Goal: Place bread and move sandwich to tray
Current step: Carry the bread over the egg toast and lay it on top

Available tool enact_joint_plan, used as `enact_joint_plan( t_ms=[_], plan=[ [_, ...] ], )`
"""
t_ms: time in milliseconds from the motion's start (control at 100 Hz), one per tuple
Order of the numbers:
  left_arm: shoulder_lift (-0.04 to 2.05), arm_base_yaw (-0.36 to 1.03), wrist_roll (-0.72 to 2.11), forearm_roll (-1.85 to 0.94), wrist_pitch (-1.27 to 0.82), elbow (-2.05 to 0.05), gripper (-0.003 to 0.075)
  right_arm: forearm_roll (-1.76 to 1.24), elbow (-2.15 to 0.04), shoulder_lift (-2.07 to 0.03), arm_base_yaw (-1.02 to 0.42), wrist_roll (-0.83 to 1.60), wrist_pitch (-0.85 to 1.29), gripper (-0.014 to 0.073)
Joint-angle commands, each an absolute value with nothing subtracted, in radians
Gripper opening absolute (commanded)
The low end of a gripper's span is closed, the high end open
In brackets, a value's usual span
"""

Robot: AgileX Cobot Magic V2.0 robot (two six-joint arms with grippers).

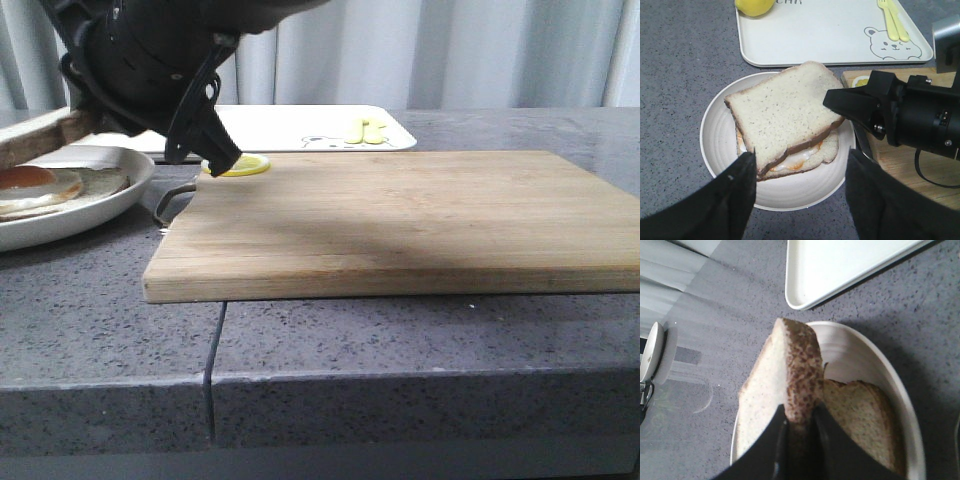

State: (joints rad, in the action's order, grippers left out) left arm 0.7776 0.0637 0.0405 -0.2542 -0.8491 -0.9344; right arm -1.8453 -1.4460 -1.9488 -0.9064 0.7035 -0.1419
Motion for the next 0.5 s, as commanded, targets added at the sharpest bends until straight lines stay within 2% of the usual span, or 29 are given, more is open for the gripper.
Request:
enact_joint_plan(
  t_ms=[0,280,490],
  plan=[
    [0.776,0.06,0.044,-0.271,-0.789,-0.969,0.0366,-1.876,-1.456,-1.895,-0.912,0.731,-0.098,0.0148],
    [0.776,0.06,0.044,-0.271,-0.789,-0.969,0.0366,-1.874,-1.445,-1.89,-0.912,0.826,-0.109,0.0374],
    [0.776,0.06,0.044,-0.271,-0.789,-0.969,0.0366,-1.838,-1.445,-1.878,-0.912,0.833,-0.16,0.0435]
  ],
)
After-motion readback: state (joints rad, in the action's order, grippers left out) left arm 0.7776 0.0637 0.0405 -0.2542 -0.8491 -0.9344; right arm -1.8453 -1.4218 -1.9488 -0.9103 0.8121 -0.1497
